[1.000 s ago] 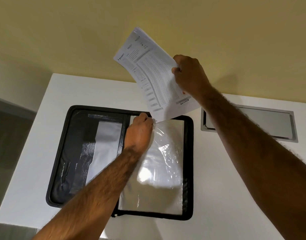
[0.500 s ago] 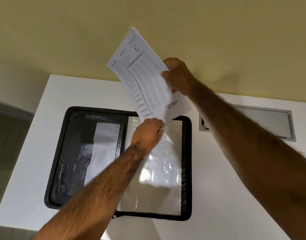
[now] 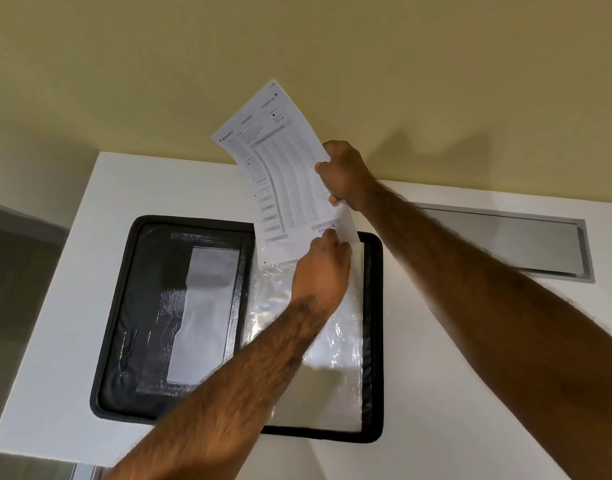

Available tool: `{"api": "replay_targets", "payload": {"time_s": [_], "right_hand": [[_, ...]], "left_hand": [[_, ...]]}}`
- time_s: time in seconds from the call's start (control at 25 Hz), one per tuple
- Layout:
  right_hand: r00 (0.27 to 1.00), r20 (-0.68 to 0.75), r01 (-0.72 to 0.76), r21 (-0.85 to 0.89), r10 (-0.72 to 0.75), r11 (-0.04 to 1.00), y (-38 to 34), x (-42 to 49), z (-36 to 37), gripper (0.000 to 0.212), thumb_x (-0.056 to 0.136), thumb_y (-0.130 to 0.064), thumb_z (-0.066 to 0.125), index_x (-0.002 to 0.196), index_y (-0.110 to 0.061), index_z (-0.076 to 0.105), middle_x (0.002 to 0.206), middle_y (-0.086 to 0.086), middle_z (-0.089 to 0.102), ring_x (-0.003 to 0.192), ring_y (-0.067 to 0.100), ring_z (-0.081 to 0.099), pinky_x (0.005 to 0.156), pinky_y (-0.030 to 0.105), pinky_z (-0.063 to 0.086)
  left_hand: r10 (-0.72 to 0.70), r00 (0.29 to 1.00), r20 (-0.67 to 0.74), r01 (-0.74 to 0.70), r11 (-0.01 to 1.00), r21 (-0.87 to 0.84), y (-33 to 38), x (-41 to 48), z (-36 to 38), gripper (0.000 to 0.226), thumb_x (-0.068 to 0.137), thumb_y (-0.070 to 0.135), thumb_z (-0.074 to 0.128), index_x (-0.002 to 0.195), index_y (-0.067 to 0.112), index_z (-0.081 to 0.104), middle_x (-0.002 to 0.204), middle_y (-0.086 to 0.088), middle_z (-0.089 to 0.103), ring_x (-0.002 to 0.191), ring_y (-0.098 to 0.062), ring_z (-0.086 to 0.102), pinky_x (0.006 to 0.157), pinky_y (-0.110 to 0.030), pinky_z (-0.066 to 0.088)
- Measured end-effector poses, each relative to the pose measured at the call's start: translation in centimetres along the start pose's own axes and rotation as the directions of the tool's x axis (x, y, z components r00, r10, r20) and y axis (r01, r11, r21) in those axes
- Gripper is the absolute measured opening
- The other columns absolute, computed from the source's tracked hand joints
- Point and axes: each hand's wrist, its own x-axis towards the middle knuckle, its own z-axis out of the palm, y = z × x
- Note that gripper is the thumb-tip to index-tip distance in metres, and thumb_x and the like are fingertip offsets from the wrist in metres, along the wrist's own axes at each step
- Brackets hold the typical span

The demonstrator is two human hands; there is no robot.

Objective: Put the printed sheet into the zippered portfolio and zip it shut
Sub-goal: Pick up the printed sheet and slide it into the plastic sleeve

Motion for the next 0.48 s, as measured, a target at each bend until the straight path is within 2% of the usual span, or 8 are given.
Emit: {"api": "replay_targets", "payload": {"time_s": [0.16, 0.32, 0.48], "right_hand": [[1.0, -0.009, -0.01, -0.016, 0.01, 1.0, 0.4, -0.2, 0.4, 0.029, 0.098, -0.006, 0.049, 0.125, -0.007, 0.06, 0.127, 0.009, 0.063, 0.078, 0.026, 0.06, 0.041, 0.025, 0.048], [1.0, -0.01, -0.017, -0.021, 0.016, 1.0, 0.6, -0.4, 0.5, 0.028, 0.099, -0.007, 0.05, 0.125, -0.007, 0.06, 0.13, 0.009, 0.062, 0.082, 0.028, 0.063, 0.045, 0.03, 0.055], [0.998, -0.03, -0.054, -0.018, 0.053, 0.998, 0.9, -0.5, 0.6, 0.026, 0.099, -0.006, 0.049, 0.124, -0.006, 0.059, 0.134, 0.008, 0.061, 0.085, 0.03, 0.066, 0.051, 0.034, 0.061]], "left_hand": [[-0.023, 1.0, -0.02, 0.022, 0.999, -0.045, 1.3, 0.5, 0.1, 0.024, 0.099, 0.026, 0.051, 0.081, 0.013, 0.06, 0.087, 0.003, 0.052, 0.074, -0.015, 0.055, 0.056, -0.028, 0.051], [-0.17, 0.985, -0.022, 0.166, 0.979, -0.122, 1.9, 1.4, 0.1, 0.018, 0.098, 0.028, 0.052, 0.084, 0.019, 0.059, 0.083, 0.009, 0.052, 0.067, -0.008, 0.051, 0.056, -0.021, 0.042], [-0.139, 0.99, -0.034, 0.13, 0.971, -0.202, 2.9, 2.2, -1.0, 0.015, 0.099, 0.02, 0.058, 0.089, 0.014, 0.068, 0.088, 0.004, 0.062, 0.074, -0.01, 0.058, 0.062, -0.023, 0.05]]}}
